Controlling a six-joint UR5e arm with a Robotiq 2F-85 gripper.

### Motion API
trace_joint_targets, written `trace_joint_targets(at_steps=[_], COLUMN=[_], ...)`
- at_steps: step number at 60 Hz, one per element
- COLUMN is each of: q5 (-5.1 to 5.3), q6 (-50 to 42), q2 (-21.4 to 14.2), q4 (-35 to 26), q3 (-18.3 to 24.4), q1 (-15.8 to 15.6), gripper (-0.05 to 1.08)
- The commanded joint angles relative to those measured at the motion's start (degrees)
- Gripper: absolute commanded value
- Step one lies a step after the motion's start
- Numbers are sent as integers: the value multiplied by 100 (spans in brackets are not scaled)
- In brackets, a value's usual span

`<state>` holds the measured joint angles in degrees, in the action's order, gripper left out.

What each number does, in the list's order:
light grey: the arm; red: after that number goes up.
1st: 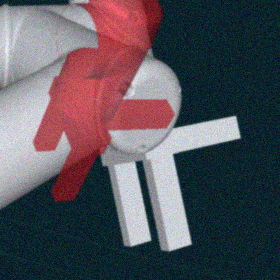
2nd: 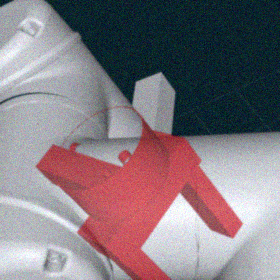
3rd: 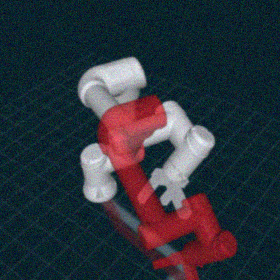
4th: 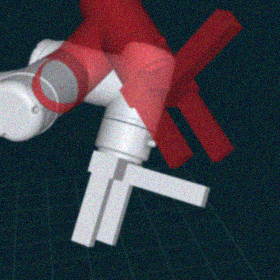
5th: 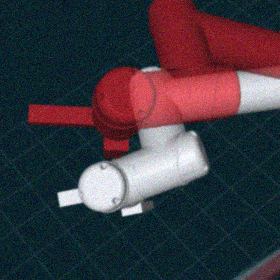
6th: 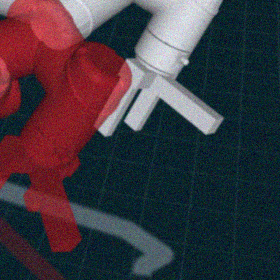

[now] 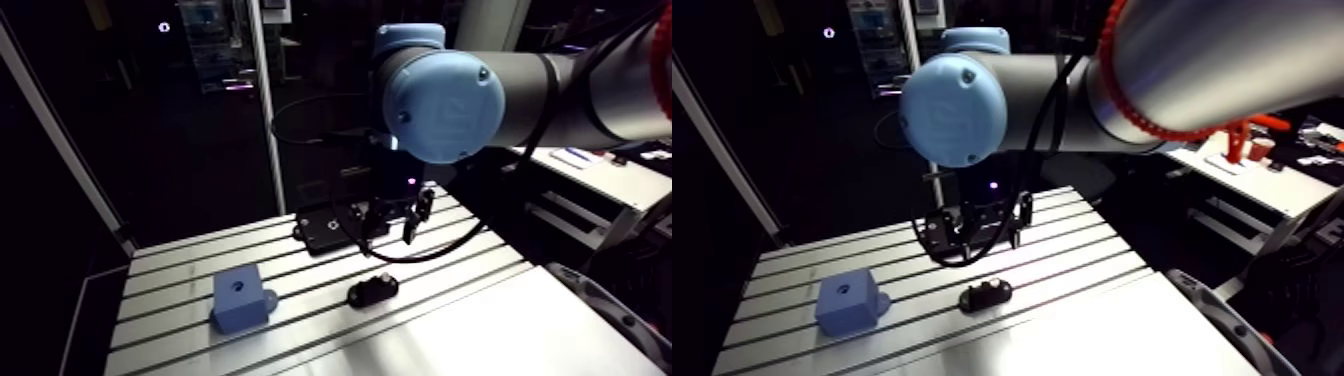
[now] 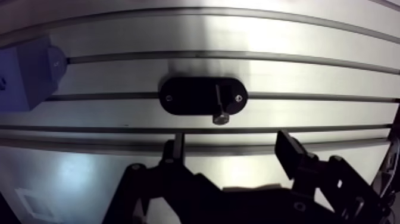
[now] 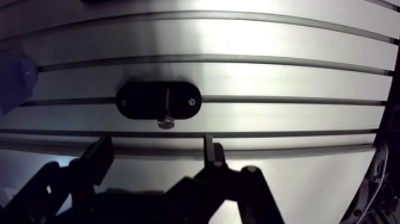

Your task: Pick up the M10 bolt and insert it into the hex recess until seated.

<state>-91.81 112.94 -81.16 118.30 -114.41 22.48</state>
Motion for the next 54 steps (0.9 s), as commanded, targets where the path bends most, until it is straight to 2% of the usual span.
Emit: trace_joint_targets(at_steps=[1,8,25,54], q5=[1,1,10,1], q6=[49,81,128,145], q2=[51,60,112,298], q4=[167,247,399,514], q3=[-119,-155,-278,-324], q1=[37,38,64,64], gripper=[20,22,36,40])
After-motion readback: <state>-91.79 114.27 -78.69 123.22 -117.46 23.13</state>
